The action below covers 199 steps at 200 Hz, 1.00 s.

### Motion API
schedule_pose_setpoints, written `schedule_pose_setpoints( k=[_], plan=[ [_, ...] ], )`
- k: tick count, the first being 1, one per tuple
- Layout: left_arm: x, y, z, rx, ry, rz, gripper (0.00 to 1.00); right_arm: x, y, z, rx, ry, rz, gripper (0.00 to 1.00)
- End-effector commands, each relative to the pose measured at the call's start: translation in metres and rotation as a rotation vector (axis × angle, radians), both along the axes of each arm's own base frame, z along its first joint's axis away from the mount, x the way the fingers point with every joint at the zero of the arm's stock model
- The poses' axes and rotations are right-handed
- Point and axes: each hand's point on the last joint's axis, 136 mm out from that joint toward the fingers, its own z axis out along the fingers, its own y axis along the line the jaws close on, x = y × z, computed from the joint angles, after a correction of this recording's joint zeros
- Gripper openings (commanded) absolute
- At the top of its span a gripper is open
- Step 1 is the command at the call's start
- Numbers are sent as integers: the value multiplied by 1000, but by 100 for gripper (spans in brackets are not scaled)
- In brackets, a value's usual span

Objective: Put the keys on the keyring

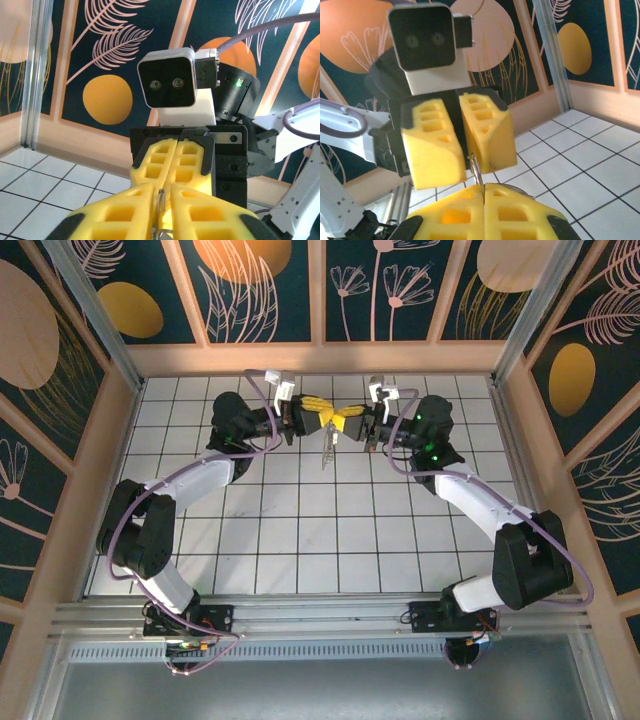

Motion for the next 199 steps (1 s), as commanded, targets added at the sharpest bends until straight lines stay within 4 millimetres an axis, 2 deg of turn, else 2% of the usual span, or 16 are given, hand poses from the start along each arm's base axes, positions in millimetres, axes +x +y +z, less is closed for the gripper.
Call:
schedule_pose_setpoints(
  k=[1,44,72,129,151,154,169,199],
  plan=[
    [-2,1,25,-7,-89,15,21,3,-2,13,-30,-60,-24,0],
    [6,10,32,48,-135,51,28,12,-8,6,-100,-53,-35,0],
    [10,13,25,124,-150,34,32,20,-7,-4,-186,-42,-34,0],
    [15,14,-6,278,-128,-60,36,31,-9,-23,-344,-24,-27,0],
    [14,16,-13,304,-119,-93,38,30,-9,-25,-364,-20,-16,0],
    [19,15,-23,314,-95,-98,39,29,-9,-25,-365,-21,-10,0],
    [23,14,-34,335,-74,-105,39,26,-8,-25,-370,-18,10,0],
    [25,12,-45,348,-54,-123,39,21,-7,-26,-370,-13,38,0]
  ],
)
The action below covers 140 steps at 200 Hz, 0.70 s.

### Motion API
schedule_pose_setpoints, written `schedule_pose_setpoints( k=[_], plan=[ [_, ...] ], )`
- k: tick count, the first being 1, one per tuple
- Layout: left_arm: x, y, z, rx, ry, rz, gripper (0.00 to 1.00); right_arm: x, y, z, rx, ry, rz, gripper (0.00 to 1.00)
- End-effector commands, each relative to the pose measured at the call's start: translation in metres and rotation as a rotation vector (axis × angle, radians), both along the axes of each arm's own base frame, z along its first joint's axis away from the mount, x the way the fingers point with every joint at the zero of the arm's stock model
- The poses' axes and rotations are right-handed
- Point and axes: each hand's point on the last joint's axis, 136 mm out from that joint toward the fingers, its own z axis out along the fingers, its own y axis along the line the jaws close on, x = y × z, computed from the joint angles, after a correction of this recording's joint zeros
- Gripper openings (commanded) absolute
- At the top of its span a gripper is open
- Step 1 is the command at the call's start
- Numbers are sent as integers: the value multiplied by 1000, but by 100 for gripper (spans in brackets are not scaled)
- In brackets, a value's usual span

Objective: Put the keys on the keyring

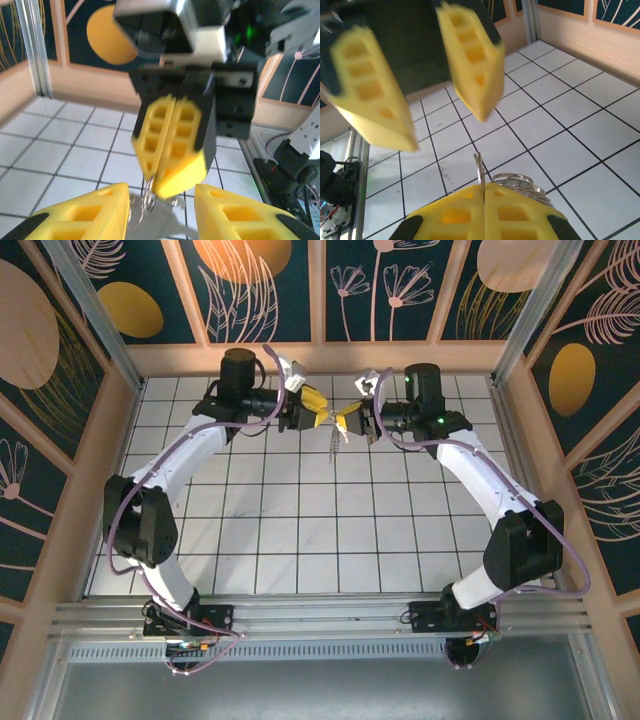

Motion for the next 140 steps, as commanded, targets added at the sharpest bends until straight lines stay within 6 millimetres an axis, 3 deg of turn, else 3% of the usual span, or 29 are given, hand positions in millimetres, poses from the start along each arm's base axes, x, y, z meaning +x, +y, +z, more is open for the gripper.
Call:
schedule_pose_setpoints(
  k=[1,140],
  plan=[
    [-4,2,-11,20,24,-47,39,-7,1,11,3,-30,52,0],
    [-10,-1,-17,-11,71,-127,37,-12,19,4,3,-11,110,0]
  ],
)
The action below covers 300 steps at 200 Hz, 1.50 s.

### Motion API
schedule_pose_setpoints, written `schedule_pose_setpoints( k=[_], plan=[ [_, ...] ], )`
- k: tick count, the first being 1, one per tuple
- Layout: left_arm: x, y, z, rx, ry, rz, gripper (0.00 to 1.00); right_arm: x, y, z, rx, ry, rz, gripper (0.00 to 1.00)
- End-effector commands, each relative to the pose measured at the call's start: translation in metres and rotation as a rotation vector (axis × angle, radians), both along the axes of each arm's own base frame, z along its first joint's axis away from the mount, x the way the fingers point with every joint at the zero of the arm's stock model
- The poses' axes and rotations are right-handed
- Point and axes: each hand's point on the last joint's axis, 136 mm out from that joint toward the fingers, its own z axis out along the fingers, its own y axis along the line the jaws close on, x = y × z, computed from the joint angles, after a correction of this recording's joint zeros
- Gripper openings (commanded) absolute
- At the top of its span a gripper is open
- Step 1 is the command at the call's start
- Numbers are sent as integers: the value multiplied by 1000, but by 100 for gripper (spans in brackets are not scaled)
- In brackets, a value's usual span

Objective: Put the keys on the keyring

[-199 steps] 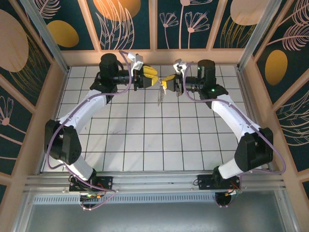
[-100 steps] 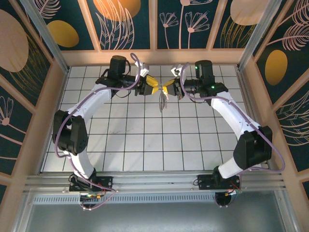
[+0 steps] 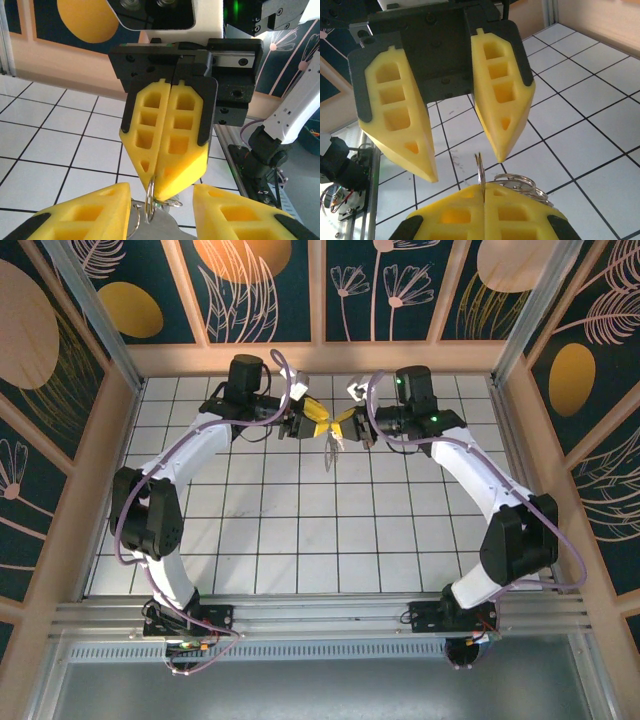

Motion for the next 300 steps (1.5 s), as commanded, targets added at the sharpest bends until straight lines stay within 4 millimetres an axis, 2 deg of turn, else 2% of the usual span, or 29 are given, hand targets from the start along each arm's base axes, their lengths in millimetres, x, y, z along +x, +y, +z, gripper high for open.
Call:
schedule_pose_setpoints(
  k=[1,25,64,120,168,183,201,222,290,300],
  plan=[
    [0,1,4,-21,-6,-33,37,-2,7,18,28,-57,47,0],
    [-2,1,3,-24,-3,-42,35,-2,8,18,28,-57,49,0],
    [-4,1,2,-33,6,-64,27,-1,8,18,27,-58,41,0],
    [-8,2,-4,-32,16,-75,26,0,9,21,32,-69,39,0],
    [-11,2,-2,-42,17,-91,10,1,9,19,33,-66,39,0],
    [-11,2,-3,-43,23,-94,11,1,9,19,32,-65,38,0],
    [-12,2,-4,-40,25,-93,21,1,8,20,32,-69,36,0],
    [-14,3,-5,-41,24,-96,21,2,8,19,32,-68,34,0],
    [-20,4,-4,-52,16,-116,0,1,8,22,42,-70,33,0],
    [-20,4,-4,-51,12,-115,0,1,9,24,47,-73,35,0]
  ],
)
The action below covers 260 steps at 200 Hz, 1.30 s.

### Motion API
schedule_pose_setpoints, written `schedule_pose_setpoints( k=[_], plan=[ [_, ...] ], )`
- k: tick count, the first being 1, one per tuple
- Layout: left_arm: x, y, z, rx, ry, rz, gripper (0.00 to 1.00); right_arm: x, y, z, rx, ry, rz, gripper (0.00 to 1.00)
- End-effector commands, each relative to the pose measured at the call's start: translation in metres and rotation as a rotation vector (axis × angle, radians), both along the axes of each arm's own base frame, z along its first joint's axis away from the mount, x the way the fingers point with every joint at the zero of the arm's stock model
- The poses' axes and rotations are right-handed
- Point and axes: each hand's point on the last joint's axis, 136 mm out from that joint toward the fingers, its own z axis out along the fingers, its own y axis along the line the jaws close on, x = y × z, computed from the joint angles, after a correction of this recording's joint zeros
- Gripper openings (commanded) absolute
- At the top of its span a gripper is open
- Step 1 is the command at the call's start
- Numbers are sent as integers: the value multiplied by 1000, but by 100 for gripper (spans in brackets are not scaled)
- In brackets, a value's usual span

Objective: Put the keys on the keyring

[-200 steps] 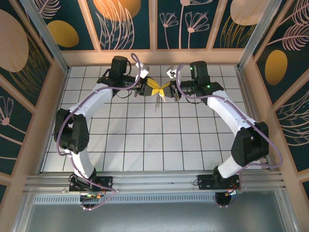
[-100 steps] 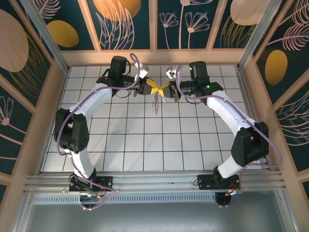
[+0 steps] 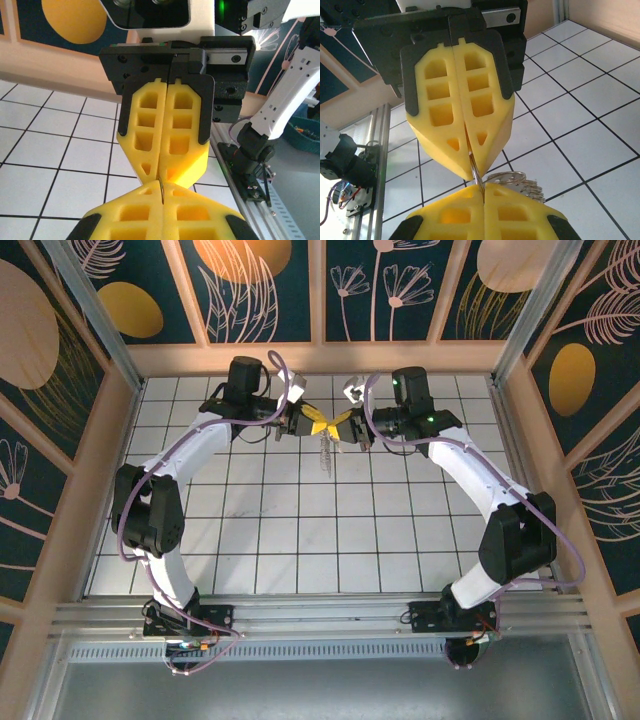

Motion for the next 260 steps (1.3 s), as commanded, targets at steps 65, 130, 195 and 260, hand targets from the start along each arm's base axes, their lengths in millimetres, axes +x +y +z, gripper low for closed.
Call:
schedule_pose_setpoints(
  k=[65,130,195,260],
  plan=[
    [-5,1,24,-53,-76,80,0,1,-14,42,108,-108,-29,36],
    [-14,8,63,-167,-148,155,0,-13,-39,43,190,-119,-104,40],
    [-25,7,76,-201,-166,144,0,-26,-32,50,263,-138,-34,47],
    [-33,4,81,-207,-173,117,0,-30,-10,46,271,-127,44,48]
  ],
)
